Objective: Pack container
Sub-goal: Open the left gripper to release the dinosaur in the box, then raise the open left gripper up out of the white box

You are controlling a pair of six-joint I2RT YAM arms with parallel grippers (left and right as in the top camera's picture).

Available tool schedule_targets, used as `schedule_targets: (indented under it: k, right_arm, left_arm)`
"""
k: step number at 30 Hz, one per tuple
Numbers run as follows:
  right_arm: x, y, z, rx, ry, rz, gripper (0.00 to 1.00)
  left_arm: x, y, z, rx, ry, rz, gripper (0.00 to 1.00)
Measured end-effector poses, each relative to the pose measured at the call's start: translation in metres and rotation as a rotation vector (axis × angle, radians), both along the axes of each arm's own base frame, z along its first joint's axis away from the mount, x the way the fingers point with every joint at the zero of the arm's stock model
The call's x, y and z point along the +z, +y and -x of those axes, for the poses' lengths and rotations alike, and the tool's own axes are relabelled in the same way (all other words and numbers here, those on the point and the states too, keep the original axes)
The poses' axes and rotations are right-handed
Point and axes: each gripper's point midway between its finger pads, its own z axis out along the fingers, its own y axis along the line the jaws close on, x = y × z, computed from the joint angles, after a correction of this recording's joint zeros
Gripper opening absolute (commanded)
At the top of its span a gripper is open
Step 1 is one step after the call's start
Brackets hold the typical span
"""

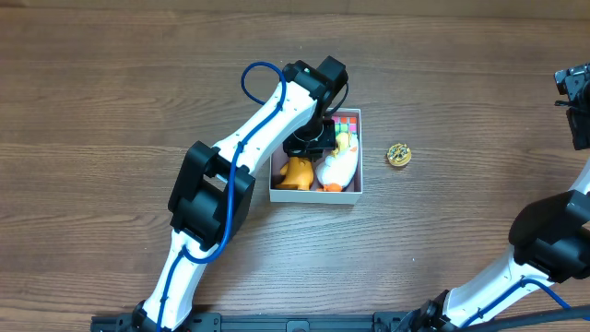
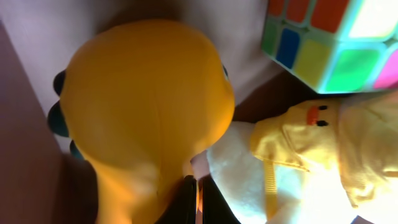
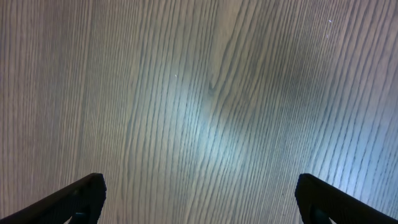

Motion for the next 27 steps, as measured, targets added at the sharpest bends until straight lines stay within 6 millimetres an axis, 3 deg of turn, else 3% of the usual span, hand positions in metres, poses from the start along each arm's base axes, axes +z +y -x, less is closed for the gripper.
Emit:
schedule_targets:
  k: [14, 27]
  right_arm:
    - [0.000, 0.000, 0.000, 0.000, 0.000, 0.001, 1.00]
    - [0.000, 0.000, 0.000, 0.000, 0.000, 0.000, 1.00]
  left_arm:
    - [-0.002, 0.024, 0.005, 0.015, 0.003, -0.123, 0.04]
    - [-0.001, 0.032, 0.006, 0.025, 0.006, -0.162, 0.04]
